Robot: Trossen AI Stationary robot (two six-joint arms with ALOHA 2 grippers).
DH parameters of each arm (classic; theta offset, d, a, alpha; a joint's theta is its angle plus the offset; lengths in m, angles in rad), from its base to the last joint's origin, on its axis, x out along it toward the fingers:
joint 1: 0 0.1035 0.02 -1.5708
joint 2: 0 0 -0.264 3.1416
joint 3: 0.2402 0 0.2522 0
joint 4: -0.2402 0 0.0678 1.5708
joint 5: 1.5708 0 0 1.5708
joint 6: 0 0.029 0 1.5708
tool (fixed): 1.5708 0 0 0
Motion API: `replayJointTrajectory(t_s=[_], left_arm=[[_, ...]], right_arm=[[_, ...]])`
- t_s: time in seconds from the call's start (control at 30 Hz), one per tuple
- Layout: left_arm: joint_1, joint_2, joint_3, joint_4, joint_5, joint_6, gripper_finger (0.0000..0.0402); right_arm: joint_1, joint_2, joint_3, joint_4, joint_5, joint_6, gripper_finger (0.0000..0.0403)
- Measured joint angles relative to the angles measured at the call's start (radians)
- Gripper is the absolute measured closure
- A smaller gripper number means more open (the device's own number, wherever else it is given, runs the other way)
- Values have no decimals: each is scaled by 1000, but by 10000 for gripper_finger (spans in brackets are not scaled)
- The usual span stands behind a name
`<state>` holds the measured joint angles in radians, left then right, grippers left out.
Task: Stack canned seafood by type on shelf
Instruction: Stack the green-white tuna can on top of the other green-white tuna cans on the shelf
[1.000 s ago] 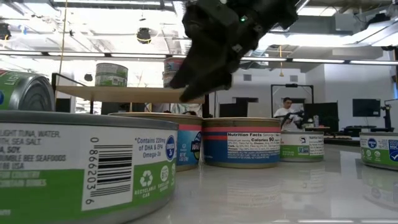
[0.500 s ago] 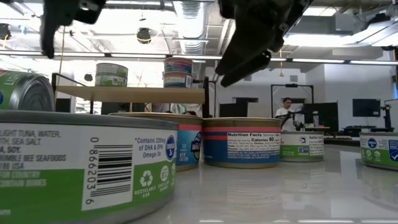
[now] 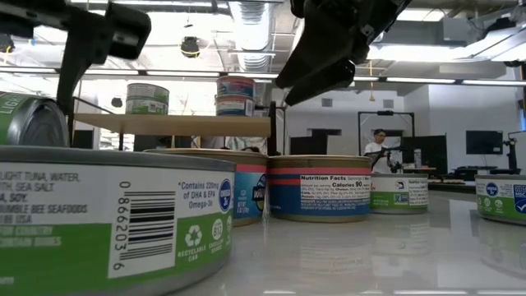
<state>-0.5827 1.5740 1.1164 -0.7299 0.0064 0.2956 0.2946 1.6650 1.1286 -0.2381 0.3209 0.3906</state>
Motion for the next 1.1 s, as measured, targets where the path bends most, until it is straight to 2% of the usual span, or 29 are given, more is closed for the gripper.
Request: replayJointTrajectory(t_s=[0.2, 0.3, 0.5, 0.7, 0.87, 1.1], left_arm=[[0, 29, -1, -3, -31, 27, 151], [0, 29, -1, -30, -36, 25, 177], [0, 29, -1, -52, -39, 22, 266], [19, 5, 0, -140, -112, -97, 272], [72, -104, 43, -188, -168, -240, 272], [249, -377, 46, -198, -375, -485, 270]], right_arm=[[-1, 0, 0, 21, 0, -7, 116], [-1, 0, 0, 16, 0, -14, 116], [-4, 0, 0, 15, 0, -48, 116], [-32, -11, 0, -57, -1, -107, 117], [-81, -78, 0, -71, 0, -183, 117], [-143, -168, -21, -25, 0, -271, 117]])
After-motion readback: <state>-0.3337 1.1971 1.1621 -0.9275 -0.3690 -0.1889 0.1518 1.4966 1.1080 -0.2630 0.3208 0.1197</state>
